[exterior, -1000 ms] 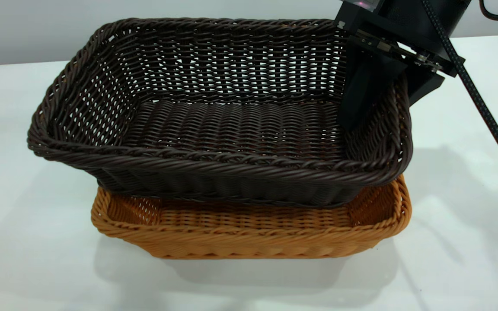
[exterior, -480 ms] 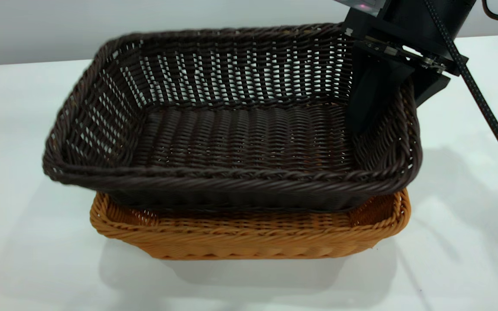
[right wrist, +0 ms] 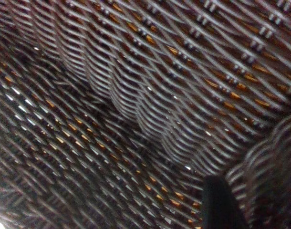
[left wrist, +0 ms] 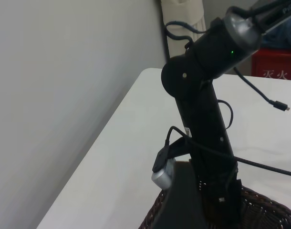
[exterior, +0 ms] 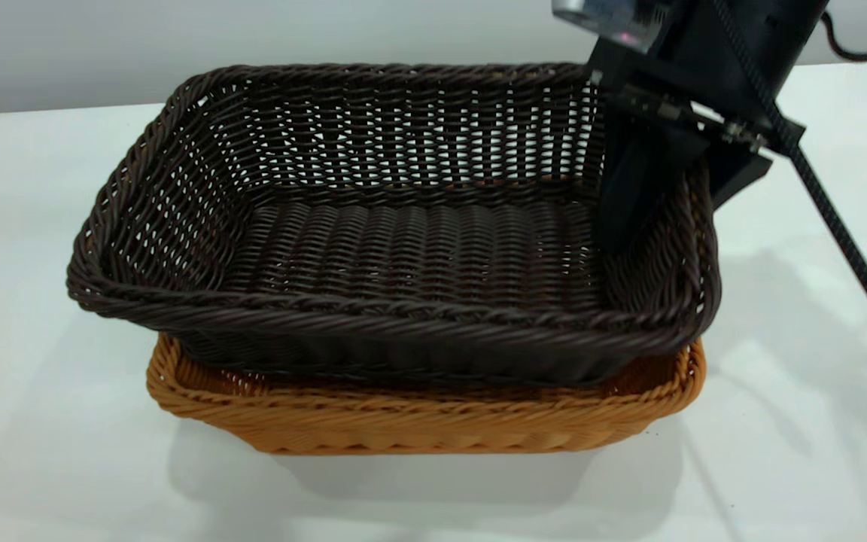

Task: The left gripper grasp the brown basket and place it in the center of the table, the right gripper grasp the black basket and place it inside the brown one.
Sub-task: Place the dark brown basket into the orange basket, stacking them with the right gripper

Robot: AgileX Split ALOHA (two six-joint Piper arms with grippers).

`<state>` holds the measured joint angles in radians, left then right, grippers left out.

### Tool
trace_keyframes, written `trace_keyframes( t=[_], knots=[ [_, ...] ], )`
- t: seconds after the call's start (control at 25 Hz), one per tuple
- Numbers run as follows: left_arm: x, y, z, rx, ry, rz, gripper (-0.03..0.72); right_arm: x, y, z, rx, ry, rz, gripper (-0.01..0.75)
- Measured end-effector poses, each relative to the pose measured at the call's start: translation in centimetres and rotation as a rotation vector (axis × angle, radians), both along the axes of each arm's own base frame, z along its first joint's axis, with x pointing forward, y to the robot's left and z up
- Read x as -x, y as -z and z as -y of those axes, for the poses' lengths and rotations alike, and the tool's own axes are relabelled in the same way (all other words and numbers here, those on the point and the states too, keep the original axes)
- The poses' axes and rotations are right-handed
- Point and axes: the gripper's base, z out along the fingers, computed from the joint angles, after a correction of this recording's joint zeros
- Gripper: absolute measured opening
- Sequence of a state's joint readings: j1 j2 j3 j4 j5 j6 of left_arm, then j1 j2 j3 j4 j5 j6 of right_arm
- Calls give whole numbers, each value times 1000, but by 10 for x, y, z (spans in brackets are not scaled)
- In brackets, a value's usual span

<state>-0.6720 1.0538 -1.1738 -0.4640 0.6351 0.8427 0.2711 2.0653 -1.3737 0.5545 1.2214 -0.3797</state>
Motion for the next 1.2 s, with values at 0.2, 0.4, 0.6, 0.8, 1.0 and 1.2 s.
trace_keyframes(
  t=[0.2, 0.4, 0.6, 0.8, 1.0, 1.2],
  knots=[
    [0, 0, 0, 0, 0, 0, 524, 0, 2, 0, 3, -1, -6, 298],
    [0, 0, 0, 0, -1, 1, 524, 0, 3, 1, 16, -13, -1, 298],
    [0, 0, 0, 1, -1, 1, 524, 0, 3, 1, 13, -19, 3, 298],
    [0, 0, 0, 2, -2, 3, 524, 0, 3, 1, 7, -26, 6, 325],
    [0, 0, 0, 2, -2, 3, 524, 0, 2, 0, -1, -22, 4, 469],
    [0, 0, 0, 1, -1, 2, 524, 0, 3, 4, 31, -50, 16, 547]
  ],
)
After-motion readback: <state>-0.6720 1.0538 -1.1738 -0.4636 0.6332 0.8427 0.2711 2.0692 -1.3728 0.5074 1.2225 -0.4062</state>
